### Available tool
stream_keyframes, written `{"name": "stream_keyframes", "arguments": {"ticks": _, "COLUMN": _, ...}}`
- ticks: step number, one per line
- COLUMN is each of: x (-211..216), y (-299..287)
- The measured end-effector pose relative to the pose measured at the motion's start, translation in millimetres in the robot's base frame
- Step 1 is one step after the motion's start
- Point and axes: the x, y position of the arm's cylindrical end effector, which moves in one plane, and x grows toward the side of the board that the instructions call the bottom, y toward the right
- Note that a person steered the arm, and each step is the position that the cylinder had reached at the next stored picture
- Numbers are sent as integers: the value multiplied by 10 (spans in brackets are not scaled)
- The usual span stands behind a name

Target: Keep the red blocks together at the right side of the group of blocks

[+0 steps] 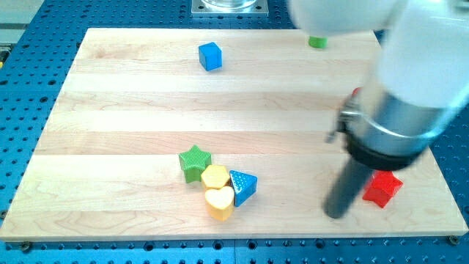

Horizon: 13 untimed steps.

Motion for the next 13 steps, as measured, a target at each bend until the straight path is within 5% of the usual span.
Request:
{"name": "stream_keyframes", "arguments": {"ticks": 3, "x": -242, "y": 582}}
{"name": "stream_keyframes", "arguments": {"ticks": 5, "x": -1216, "y": -358}}
{"name": "stream_keyframes", "arguments": {"ticks": 6, "x": -1928, "y": 128}}
{"name": "stream_keyframes", "arguments": {"ticks": 7, "x": -2123, "y": 903}}
{"name": "stream_keyframes", "arguments": {"ticks": 8, "x": -1787, "y": 1034}}
{"name": "stream_keyframes", "arguments": {"ticks": 10, "x": -275, "y": 476}}
{"name": "stream_keyframes", "arguments": {"ticks": 12, "x": -238, "y": -513}}
{"name": "stream_keyframes", "arguments": {"ticks": 13, "x": 106, "y": -444}}
